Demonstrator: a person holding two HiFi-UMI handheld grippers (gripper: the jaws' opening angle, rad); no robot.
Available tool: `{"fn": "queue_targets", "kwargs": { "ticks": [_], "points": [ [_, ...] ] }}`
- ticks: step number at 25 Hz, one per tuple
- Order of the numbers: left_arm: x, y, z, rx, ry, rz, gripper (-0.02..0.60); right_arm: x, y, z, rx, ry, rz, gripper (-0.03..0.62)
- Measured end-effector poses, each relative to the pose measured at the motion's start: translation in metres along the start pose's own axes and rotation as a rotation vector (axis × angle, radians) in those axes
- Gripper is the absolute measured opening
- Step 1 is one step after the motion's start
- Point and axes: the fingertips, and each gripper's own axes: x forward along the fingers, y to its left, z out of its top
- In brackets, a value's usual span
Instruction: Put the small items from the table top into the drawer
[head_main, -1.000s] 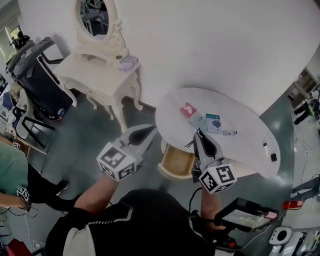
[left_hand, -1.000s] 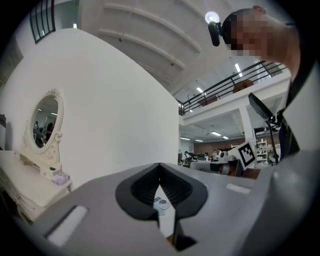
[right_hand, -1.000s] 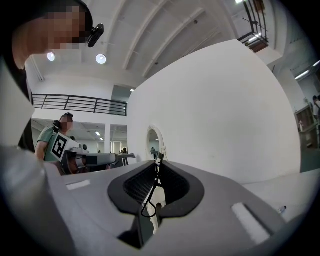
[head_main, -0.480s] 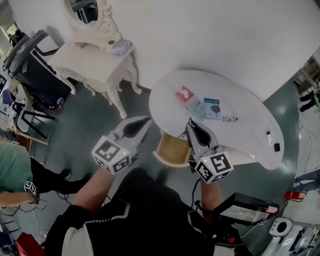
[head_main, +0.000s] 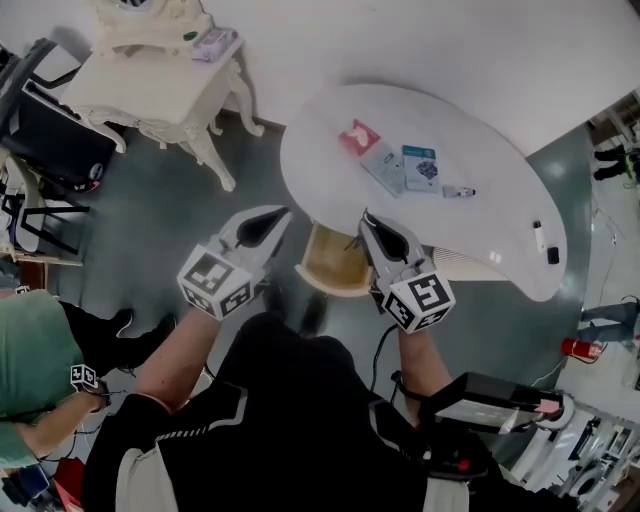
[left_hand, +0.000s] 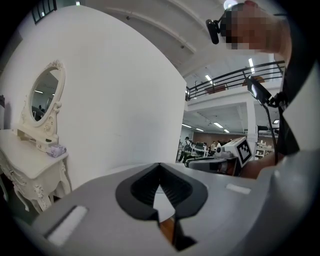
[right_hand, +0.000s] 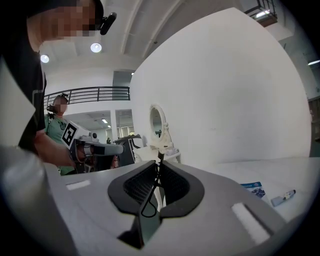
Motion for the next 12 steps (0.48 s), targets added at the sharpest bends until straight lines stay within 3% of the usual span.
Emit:
{"fn": "queue_targets", "kwargs": {
  "ticks": [12],
  "points": [
    [0.025,0.016,-0.095,-0.055,0.152,-0.035,0.0,0.024,-0.007,-0.118,-0.053,0.218,0.093,0.034]
  ]
}}
